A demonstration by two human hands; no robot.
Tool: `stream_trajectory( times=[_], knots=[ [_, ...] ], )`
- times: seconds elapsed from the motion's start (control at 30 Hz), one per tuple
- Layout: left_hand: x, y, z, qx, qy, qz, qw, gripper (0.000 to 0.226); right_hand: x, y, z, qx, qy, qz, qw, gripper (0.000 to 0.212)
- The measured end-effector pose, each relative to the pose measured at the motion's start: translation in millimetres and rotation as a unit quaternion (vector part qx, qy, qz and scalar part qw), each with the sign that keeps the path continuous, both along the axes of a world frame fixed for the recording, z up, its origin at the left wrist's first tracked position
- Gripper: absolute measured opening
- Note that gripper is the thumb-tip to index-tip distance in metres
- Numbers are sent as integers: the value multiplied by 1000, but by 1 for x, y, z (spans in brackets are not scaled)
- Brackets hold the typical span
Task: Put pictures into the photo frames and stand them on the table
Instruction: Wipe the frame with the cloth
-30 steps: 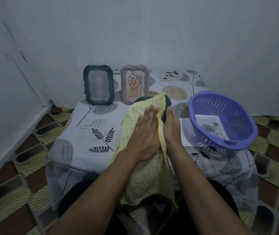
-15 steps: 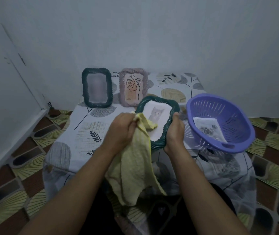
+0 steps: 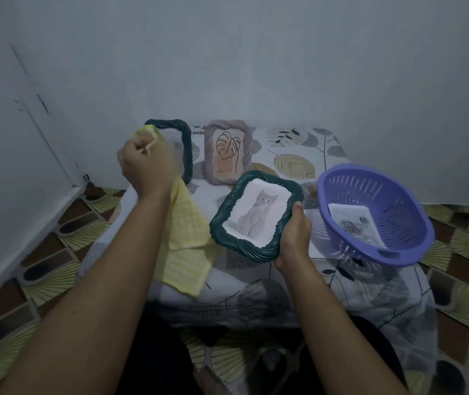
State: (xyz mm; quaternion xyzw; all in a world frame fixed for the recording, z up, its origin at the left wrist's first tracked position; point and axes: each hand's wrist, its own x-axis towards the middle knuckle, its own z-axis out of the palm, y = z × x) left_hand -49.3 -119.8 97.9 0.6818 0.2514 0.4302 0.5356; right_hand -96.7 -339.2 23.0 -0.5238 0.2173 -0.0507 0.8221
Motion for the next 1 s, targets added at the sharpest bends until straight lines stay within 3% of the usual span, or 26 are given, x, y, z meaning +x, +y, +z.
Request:
stream_trajectory(
  times=[0.17, 0.27, 0.37, 0.43, 0.63, 0.73, 0.8, 0.93, 1.0],
  knots=[
    [-10, -6, -52, 216, 41, -106, 970, 22, 1, 5, -5, 0, -7, 8, 1000, 37],
    [-19, -5, -101, 323, 152, -183, 916, 25, 0, 6, -6, 4, -2, 15, 1000, 35],
    [-36, -5, -134, 387, 282, -171, 861, 25, 1, 6, -8, 6, 0, 18, 1000, 34],
    [-44, -4, -146, 400, 306, -182, 845, 28, 2, 6, -8, 4, -3, 17, 1000, 34],
    [-51, -7, -144, 389, 299, -200, 848, 37, 5, 8, -9, -22, 4, 9, 1000, 32],
    [-54, -14, -130, 383, 297, -230, 844, 52, 4, 10, -11, -47, 13, 9, 999, 27],
    [-52, -20, -119, 381, 295, -199, 853, 62, 5, 10, -13, -61, 21, 16, 998, 26],
    [-53, -34, -107, 464, 210, -158, 846, 54, 6, 6, -15, -89, 21, 27, 995, 26],
    [-58, -41, -100, 462, 157, -207, 848, 51, 7, 4, -14, -112, 3, 36, 993, 26]
  ],
)
